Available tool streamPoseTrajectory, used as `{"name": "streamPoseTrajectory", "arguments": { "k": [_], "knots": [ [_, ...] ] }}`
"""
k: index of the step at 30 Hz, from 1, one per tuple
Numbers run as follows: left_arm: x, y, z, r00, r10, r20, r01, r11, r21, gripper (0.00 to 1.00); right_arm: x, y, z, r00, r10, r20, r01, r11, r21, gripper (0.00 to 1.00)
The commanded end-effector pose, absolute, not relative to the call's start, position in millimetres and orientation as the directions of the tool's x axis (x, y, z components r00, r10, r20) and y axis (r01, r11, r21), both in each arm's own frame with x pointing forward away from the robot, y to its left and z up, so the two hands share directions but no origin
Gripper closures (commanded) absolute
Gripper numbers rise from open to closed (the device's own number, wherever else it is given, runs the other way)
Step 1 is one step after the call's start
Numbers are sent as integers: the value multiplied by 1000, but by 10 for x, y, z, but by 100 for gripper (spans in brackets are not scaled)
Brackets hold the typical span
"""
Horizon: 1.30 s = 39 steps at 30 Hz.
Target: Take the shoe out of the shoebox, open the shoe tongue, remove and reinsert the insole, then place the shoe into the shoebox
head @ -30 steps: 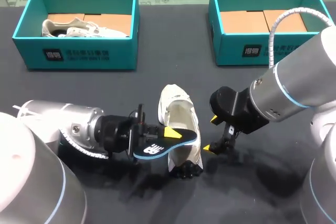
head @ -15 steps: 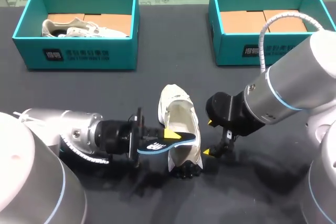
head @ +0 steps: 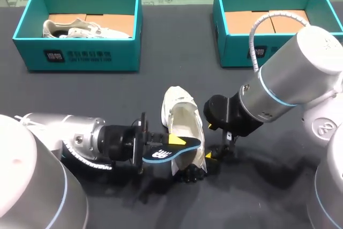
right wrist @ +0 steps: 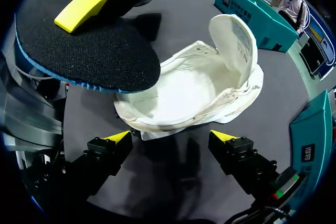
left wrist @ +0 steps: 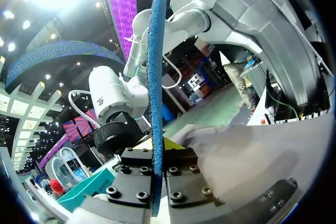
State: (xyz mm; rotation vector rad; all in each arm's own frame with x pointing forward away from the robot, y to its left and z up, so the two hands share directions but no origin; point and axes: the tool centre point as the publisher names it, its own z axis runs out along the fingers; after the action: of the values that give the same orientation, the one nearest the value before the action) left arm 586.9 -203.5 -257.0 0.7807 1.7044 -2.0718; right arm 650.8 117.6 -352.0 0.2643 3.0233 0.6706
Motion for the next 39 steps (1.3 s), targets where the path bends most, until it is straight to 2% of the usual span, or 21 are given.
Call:
{"name": "streamPoseTrajectory", "arguments": {
  "k": [1, 39],
  "knots": [
    [5825, -1994, -2566, -791, 68, -608, 585, -204, -785, 100, 6558, 1148, -3540, -986, 164, 12, 153, 891, 427, 0],
    [6018, -2245, -2857, -841, 33, -540, 530, -151, -834, 100, 6619, 1102, -3545, -990, 138, 11, 129, 886, 445, 0]
  ]
}}
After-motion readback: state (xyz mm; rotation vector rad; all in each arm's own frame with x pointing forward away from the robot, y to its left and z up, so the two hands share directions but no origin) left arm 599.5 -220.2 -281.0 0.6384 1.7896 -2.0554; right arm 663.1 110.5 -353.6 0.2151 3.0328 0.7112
